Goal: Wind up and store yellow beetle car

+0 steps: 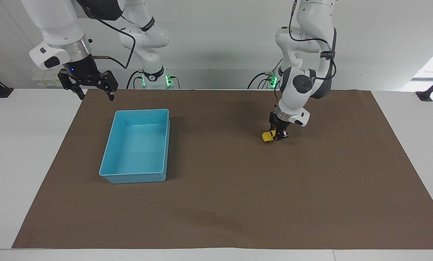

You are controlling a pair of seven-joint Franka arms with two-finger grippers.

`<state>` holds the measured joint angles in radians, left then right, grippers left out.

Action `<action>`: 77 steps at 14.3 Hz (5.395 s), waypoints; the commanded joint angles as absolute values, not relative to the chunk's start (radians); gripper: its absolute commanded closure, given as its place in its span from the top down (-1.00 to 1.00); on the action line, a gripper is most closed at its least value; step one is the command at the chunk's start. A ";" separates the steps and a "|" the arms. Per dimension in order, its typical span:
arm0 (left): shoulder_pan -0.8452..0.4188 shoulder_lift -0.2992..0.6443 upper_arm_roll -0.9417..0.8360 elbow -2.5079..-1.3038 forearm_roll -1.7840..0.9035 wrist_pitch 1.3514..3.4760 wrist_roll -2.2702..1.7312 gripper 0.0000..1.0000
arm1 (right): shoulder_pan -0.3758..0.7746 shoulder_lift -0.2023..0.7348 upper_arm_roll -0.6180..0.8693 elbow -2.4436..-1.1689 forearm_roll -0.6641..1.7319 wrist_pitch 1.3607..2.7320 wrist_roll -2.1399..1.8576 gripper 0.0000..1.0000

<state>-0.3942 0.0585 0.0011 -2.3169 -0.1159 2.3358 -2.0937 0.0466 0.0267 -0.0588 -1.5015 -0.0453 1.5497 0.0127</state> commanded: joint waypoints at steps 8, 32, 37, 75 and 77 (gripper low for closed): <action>-0.328 0.121 0.008 -2.326 -0.101 2.410 -2.123 -0.59 | 0.038 0.012 -0.054 -1.519 -0.051 1.551 -0.011 1.00; -0.319 0.072 0.020 -1.967 -0.092 2.082 -1.956 1.00 | 0.037 -0.029 -0.049 -1.607 -0.058 1.562 -0.032 1.00; -0.321 0.043 0.035 -1.914 -0.092 2.022 -1.726 1.00 | 0.037 -0.011 -0.051 -1.632 -0.051 1.581 0.055 1.00; -0.167 -0.133 0.081 -1.686 0.009 1.571 0.035 1.00 | 0.449 0.333 -0.051 -1.967 -0.189 2.290 1.977 1.00; -0.164 -0.133 0.081 -1.684 0.006 1.571 0.037 1.00 | 0.443 0.336 -0.052 -1.977 -0.202 2.328 2.022 0.98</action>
